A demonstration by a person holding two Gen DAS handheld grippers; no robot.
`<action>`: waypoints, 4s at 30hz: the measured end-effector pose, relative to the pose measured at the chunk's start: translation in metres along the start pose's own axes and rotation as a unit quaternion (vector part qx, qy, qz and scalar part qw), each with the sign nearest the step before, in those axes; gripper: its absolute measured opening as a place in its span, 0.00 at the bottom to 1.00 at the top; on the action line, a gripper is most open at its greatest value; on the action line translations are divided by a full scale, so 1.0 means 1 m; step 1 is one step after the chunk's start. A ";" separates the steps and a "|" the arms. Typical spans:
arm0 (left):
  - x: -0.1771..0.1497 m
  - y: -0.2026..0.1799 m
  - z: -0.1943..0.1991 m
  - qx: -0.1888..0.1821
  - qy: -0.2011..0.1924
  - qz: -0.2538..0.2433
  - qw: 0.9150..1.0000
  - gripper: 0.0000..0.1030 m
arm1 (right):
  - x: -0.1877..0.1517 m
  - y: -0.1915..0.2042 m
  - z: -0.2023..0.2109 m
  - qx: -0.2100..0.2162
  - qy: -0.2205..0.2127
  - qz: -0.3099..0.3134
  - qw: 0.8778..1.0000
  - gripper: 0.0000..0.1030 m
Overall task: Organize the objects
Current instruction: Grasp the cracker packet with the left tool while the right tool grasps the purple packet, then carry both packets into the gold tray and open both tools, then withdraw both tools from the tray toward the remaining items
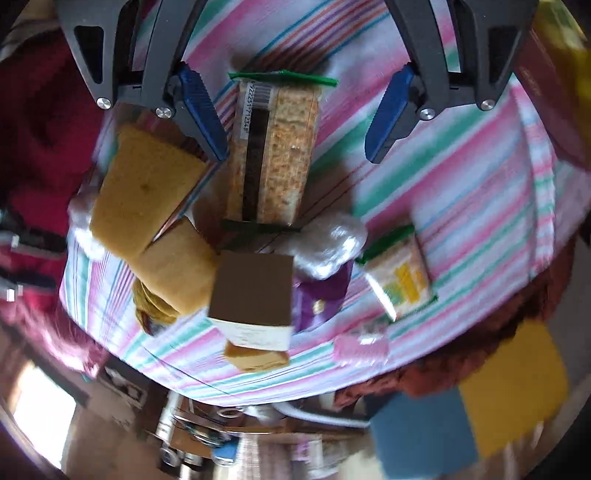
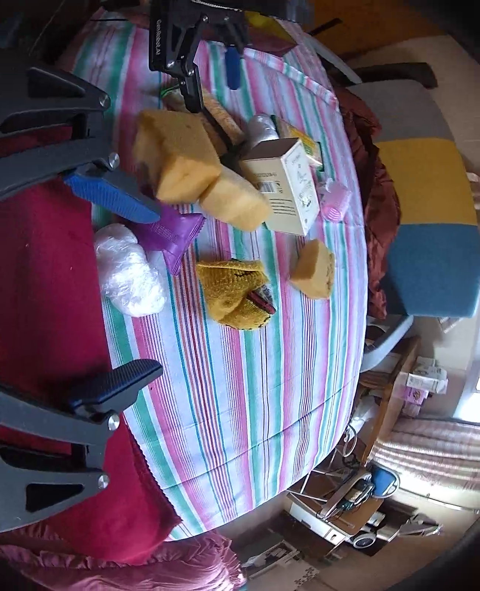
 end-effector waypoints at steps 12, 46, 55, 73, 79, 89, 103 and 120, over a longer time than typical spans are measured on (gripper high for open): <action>-0.008 0.006 -0.026 -0.007 0.017 0.016 1.000 0.60 | 0.015 0.028 -0.036 0.025 0.149 0.153 0.977 0.71; -0.073 0.088 0.085 -0.030 -0.057 0.211 0.975 0.45 | 0.063 0.099 0.021 0.089 -0.010 0.168 0.982 0.42; -0.150 0.174 0.105 0.047 -0.047 0.340 0.938 0.45 | 0.061 0.213 -0.006 0.189 -0.019 0.206 0.960 0.42; -0.280 0.314 0.123 0.242 0.002 0.484 0.841 0.75 | 0.004 0.416 -0.091 0.336 0.106 0.268 0.897 0.55; -0.293 0.302 0.145 0.244 -0.025 0.505 0.828 0.80 | -0.009 0.409 -0.097 0.343 0.116 0.239 0.901 0.58; -0.263 0.260 0.155 0.243 -0.036 0.464 0.851 0.87 | -0.012 0.384 -0.067 0.273 0.030 0.216 0.937 0.72; -0.240 0.221 0.153 0.236 -0.032 0.418 0.876 0.90 | -0.011 0.360 -0.044 0.223 -0.046 0.203 0.952 0.76; -0.210 0.191 0.135 0.200 -0.028 0.368 0.908 0.90 | -0.007 0.297 -0.038 0.177 -0.061 0.159 0.969 0.77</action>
Point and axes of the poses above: each gripper's, at about its wrist camera, not at the fingertips, and z roughly against the way its jaws point, y to its left, x to its top, the point moved 1 cm from there along -z, roughly the way its jaws point, and after that the axes turned 15 degrees about x, right-handed, at the moved point
